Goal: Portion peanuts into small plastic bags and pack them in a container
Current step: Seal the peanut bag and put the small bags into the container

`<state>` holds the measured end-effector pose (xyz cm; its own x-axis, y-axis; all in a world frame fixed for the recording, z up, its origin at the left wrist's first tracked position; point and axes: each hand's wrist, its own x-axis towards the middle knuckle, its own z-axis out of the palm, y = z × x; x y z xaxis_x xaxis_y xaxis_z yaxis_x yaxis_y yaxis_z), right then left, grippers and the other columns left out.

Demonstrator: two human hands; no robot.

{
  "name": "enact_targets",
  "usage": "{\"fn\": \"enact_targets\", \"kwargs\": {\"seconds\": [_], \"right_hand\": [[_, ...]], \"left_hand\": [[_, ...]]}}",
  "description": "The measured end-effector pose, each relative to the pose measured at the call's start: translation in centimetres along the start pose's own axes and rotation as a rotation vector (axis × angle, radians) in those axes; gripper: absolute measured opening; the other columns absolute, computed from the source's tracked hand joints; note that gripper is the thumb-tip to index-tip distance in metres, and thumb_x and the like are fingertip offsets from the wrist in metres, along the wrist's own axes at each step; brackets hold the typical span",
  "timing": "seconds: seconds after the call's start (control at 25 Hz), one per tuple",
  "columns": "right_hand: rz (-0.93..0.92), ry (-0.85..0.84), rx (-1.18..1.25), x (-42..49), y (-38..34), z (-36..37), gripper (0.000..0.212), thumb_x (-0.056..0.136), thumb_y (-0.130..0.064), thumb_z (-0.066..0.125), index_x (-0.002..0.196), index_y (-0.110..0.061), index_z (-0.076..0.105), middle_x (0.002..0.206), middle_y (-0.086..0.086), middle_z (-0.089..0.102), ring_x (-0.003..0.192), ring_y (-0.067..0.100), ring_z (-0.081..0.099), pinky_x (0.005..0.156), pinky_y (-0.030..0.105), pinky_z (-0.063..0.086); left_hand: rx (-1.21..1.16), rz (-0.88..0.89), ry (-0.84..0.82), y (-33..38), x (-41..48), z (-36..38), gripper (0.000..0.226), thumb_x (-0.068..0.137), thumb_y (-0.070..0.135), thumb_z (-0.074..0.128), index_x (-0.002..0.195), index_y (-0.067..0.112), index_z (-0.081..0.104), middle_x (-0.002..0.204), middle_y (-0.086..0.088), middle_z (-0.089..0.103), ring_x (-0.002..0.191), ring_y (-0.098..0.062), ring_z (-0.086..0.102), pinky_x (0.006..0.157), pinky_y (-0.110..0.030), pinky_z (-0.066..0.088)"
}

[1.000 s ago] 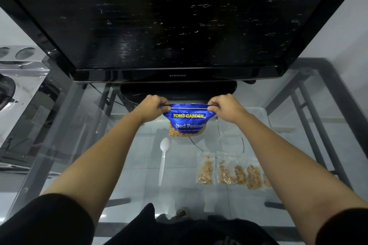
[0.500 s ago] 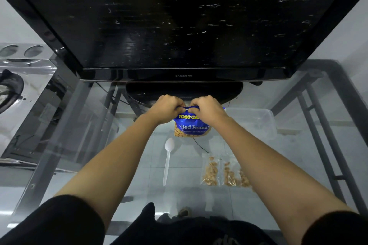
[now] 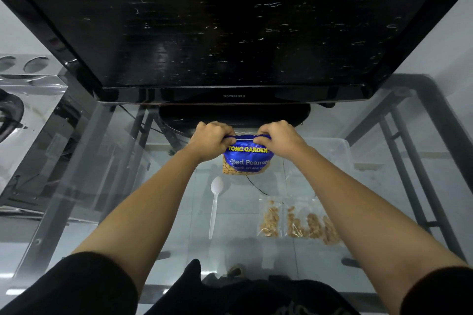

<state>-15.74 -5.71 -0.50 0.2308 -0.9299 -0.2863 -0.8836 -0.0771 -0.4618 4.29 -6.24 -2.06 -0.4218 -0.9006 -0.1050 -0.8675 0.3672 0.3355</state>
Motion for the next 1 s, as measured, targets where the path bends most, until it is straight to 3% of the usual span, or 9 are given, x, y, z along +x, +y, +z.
{"fn": "enact_targets", "kwargs": {"seconds": [0.24,0.36,0.56,0.72,0.76,0.84,0.92,1.0], "right_hand": [[0.015,0.051,0.089,-1.4,3.6,-0.6,0.024,0.09,-0.031,0.058,0.103,-0.011,0.064,0.102,0.006,0.068,0.094,0.013,0.058,0.071,0.026,0.048],[-0.017,0.031,0.078,-1.8,4.4,-0.9,0.023,0.091,-0.027,0.057,0.108,-0.012,0.063,0.108,0.006,0.067,0.101,0.013,0.056,0.072,0.024,0.046],[0.0,0.044,0.112,-2.0,4.7,-0.9,0.026,0.092,-0.023,0.056,0.115,-0.012,0.061,0.113,0.008,0.065,0.11,0.016,0.055,0.077,0.026,0.049],[0.008,0.049,0.09,-2.2,4.4,-0.5,0.03,0.093,-0.023,0.055,0.12,-0.011,0.059,0.118,0.009,0.063,0.116,0.019,0.054,0.08,0.025,0.047],[-0.01,0.054,0.079,-2.4,4.5,-0.5,0.034,0.093,-0.023,0.055,0.125,-0.013,0.056,0.123,0.009,0.061,0.119,0.02,0.051,0.083,0.027,0.046],[-0.071,0.117,0.057,-3.8,4.7,-0.1,0.048,0.092,-0.024,0.057,0.137,-0.014,0.044,0.136,0.006,0.05,0.127,0.019,0.042,0.096,0.029,0.041],[-0.106,0.323,0.118,-6.0,5.0,1.5,0.049,0.091,-0.022,0.056,0.137,-0.012,0.043,0.134,0.006,0.046,0.125,0.019,0.041,0.1,0.028,0.037],[-0.091,0.469,0.179,-8.4,5.6,4.1,0.039,0.091,-0.017,0.055,0.129,-0.009,0.05,0.124,0.008,0.05,0.117,0.021,0.047,0.095,0.025,0.036]], "left_hand": [[-0.041,-0.003,-0.025,-0.3,0.0,0.2,0.022,0.093,0.029,0.051,0.107,0.014,0.059,0.111,-0.004,0.065,0.105,-0.019,0.055,0.091,-0.037,0.035],[-0.15,-0.009,-0.086,-0.5,0.0,-0.3,0.027,0.093,0.027,0.054,0.112,0.009,0.057,0.114,-0.009,0.063,0.107,-0.017,0.055,0.084,-0.033,0.046],[-0.296,-0.081,-0.113,-1.2,-0.3,-0.7,0.03,0.093,0.018,0.053,0.119,0.005,0.057,0.12,-0.012,0.061,0.103,-0.007,0.049,0.075,-0.023,0.047],[-0.292,-0.083,-0.117,-1.1,-0.8,-1.2,0.04,0.092,0.021,0.056,0.13,0.008,0.052,0.126,-0.012,0.06,0.113,-0.013,0.051,0.081,-0.025,0.047],[-0.25,-0.054,-0.093,-1.0,-1.2,-1.4,0.046,0.091,0.024,0.057,0.134,0.01,0.048,0.128,-0.011,0.058,0.117,-0.016,0.048,0.086,-0.027,0.045],[-0.193,0.026,0.146,-0.8,-2.8,-1.3,0.053,0.089,0.029,0.06,0.137,0.012,0.045,0.127,-0.008,0.059,0.114,-0.018,0.046,0.092,-0.029,0.04],[-0.24,0.109,0.45,0.4,-5.0,0.0,0.044,0.087,0.028,0.061,0.125,0.007,0.056,0.11,-0.009,0.066,0.1,-0.015,0.049,0.087,-0.024,0.04],[-0.318,0.171,0.527,2.1,-7.4,2.9,0.033,0.086,0.024,0.057,0.11,0.003,0.065,0.093,-0.009,0.068,0.089,-0.014,0.051,0.079,-0.02,0.04]]}}
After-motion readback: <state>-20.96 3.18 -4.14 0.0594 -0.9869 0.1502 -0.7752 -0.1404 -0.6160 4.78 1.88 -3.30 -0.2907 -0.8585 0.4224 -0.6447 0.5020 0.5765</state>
